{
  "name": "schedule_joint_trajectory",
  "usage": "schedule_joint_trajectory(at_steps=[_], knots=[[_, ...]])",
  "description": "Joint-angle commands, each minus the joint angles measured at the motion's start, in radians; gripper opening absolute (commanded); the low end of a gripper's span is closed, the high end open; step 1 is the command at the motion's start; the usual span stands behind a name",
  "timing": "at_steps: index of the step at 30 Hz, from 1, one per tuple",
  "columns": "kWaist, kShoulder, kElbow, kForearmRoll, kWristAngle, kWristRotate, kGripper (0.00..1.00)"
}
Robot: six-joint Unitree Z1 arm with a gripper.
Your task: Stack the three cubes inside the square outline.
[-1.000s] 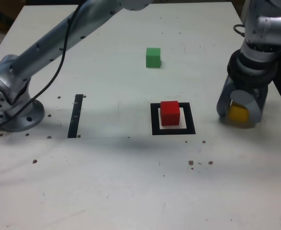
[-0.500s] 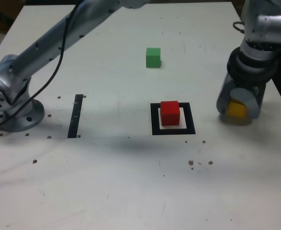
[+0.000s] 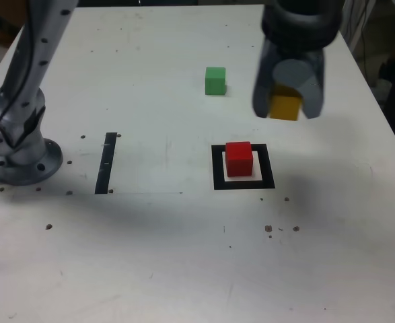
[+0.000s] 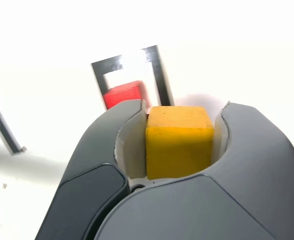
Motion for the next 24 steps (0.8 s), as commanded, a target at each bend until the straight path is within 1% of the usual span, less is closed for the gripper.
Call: schedule_joint_trajectory(at_steps=[1, 4, 9, 11, 12, 19, 24], knots=[[0.000, -0.017, 0.031, 0.005, -0.005, -0.025, 0.19], [-0.002, -0.028, 0.083, -0.016, -0.004, -0.059, 0.19], [-0.002, -0.030, 0.131, -0.056, 0.015, -0.070, 0.19], [-0.002, -0.031, 0.144, -0.061, 0.017, -0.077, 0.19], [-0.002, -0.032, 0.152, -0.065, 0.014, -0.083, 0.19], [0.010, -0.040, 0.260, -0.121, -0.035, -0.153, 0.19], [0.022, -0.057, 0.328, -0.163, -0.054, -0.174, 0.19]])
